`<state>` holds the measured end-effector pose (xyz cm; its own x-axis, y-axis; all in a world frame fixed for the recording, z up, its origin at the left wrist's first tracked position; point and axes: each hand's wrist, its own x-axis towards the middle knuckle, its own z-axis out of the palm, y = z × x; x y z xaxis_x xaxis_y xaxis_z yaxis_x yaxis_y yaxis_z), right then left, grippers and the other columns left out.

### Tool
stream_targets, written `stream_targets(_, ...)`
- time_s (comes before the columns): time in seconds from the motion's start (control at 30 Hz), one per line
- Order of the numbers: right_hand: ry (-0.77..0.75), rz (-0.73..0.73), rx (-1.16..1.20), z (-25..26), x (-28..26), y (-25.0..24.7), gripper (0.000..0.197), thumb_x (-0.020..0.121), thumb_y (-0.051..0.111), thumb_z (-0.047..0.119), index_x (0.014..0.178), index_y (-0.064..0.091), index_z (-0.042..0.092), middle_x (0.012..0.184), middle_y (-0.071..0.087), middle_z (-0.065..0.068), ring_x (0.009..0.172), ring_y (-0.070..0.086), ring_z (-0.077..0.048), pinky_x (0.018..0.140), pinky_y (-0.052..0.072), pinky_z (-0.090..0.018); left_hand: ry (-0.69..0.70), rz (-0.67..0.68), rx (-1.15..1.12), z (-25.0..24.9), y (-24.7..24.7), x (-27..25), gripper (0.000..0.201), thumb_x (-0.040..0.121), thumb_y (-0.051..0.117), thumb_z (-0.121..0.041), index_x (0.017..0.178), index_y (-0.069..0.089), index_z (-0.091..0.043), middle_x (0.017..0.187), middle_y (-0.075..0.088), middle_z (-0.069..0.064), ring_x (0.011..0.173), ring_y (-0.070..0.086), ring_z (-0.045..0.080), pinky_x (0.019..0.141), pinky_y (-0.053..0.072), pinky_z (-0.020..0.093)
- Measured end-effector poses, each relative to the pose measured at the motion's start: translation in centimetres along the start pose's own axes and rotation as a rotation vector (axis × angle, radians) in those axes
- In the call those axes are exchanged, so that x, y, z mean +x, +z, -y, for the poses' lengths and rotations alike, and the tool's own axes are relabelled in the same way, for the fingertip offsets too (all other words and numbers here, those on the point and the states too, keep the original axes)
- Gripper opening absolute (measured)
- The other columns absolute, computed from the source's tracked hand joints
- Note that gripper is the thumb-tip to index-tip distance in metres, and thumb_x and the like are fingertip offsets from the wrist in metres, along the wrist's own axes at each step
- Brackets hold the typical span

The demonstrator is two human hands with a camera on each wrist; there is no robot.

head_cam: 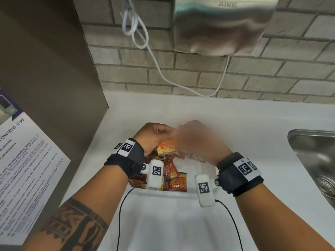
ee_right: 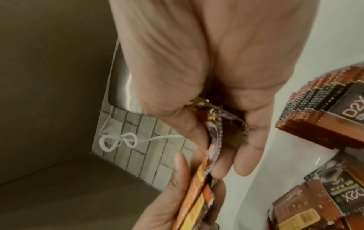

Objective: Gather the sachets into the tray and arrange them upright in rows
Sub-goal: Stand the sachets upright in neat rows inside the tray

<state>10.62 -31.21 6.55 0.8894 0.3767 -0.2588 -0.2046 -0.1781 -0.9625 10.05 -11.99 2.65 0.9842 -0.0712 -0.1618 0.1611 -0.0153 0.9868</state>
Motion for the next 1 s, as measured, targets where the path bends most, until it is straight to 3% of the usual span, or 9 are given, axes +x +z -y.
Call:
stream_targets(0.13,0.021,-0.017,0.083,0.1,-0.1,-0.7,0.047,0.091,0.050,-0.016,0.127,0.052,0.014,0.111,0.065,-0.017,0.093,0.073,-0.026,0.089,0.060,-0.044,-0.033,-0.052,-0.061,-0.1,-0.3,-0.2,0.047,0.069,0.081,-0.034,0.107,0.077,-0.006,0.102,0.077,0.015,0.091,0.072,0.027,0.088,0.059,0.040)
stream_targets(0.27,-0.017,-0.028,-0.022,-0.2,-0.2,0.2,0.038,0.088,0.076,0.015,0.121,0.056,0.015,0.101,0.062,-0.010,0.086,0.070,-0.026,0.084,0.061,-0.045,0.020,-0.058,-0.080,-0.4,0.8,-0.1,0.033,0.067,0.082,-0.029,0.096,0.079,-0.011,0.099,0.077,0.013,0.093,0.073,0.024,0.090,0.058,0.040)
stream_targets(0.33,-0.012,-0.057,-0.039,-0.4,0.0,0.4,0.041,0.084,0.080,0.012,0.119,0.057,0.013,0.100,0.063,-0.014,0.083,0.070,-0.026,0.081,0.061,-0.045,0.021,-0.046,-0.091,-0.6,1.4,-0.1,0.030,0.070,0.081,-0.030,0.095,0.079,-0.013,0.100,0.077,0.013,0.091,0.073,0.025,0.089,0.059,0.042)
stream_targets(0.47,0.017,-0.108,0.052,-0.6,0.3,-0.5,0.039,0.088,0.073,0.000,0.122,0.055,0.008,0.097,0.064,-0.015,0.074,0.066,-0.021,0.072,0.061,-0.037,-0.052,0.096,-0.199,-0.8,1.0,-0.3,0.026,0.094,0.063,-0.015,0.120,0.069,-0.018,0.113,0.071,0.012,0.101,0.068,0.030,0.090,0.057,0.054)
stream_targets(0.63,0.019,-0.126,0.136,-0.6,0.2,-1.3,0.031,0.091,0.068,-0.002,0.116,0.060,0.012,0.104,0.068,-0.014,0.077,0.068,-0.022,0.065,0.060,-0.030,-0.126,0.263,-0.336,-0.5,0.0,-0.4,0.050,0.094,0.052,0.010,0.137,0.055,-0.014,0.122,0.063,0.016,0.110,0.065,0.033,0.089,0.058,0.050)
stream_targets(0.73,-0.178,-0.229,0.037,-0.7,0.3,-1.5,0.025,0.090,0.069,0.001,0.096,0.065,0.024,0.094,0.073,0.001,0.086,0.070,-0.017,0.074,0.059,-0.031,-0.171,0.149,-0.320,-0.4,0.1,-0.3,0.032,0.097,0.051,0.009,0.119,0.063,-0.011,0.117,0.066,0.019,0.102,0.069,0.032,0.086,0.059,0.048)
stream_targets(0.8,-0.348,-0.303,-0.193,-0.9,0.4,-1.6,0.021,0.089,0.073,0.009,0.094,0.066,0.028,0.083,0.067,0.011,0.078,0.063,-0.002,0.072,0.051,-0.017,-0.184,0.077,-0.356,-0.3,0.0,-0.1,0.027,0.098,0.050,0.008,0.113,0.065,-0.009,0.113,0.067,0.020,0.095,0.071,0.031,0.080,0.062,0.048)
stream_targets(0.9,-0.545,-0.293,-0.530,-1.8,0.4,-1.1,0.018,0.084,0.076,0.006,0.092,0.071,0.022,0.082,0.054,0.007,0.072,0.052,-0.002,0.065,0.038,-0.009,-0.172,0.045,-0.409,-0.4,-0.1,-0.1,0.026,0.100,0.049,0.004,0.121,0.063,-0.004,0.113,0.068,0.020,0.090,0.073,0.029,0.070,0.064,0.041)
stream_targets(1.0,-0.601,-0.264,-0.598,-3.1,0.5,-0.9,0.034,0.074,0.074,-0.009,0.092,0.074,0.019,0.095,0.055,0.006,0.083,0.056,0.003,0.073,0.041,-0.005,-0.151,0.050,-0.424,-0.5,0.0,0.0,0.030,0.102,0.050,-0.003,0.130,0.058,-0.002,0.115,0.068,0.020,0.092,0.073,0.029,0.077,0.063,0.043)
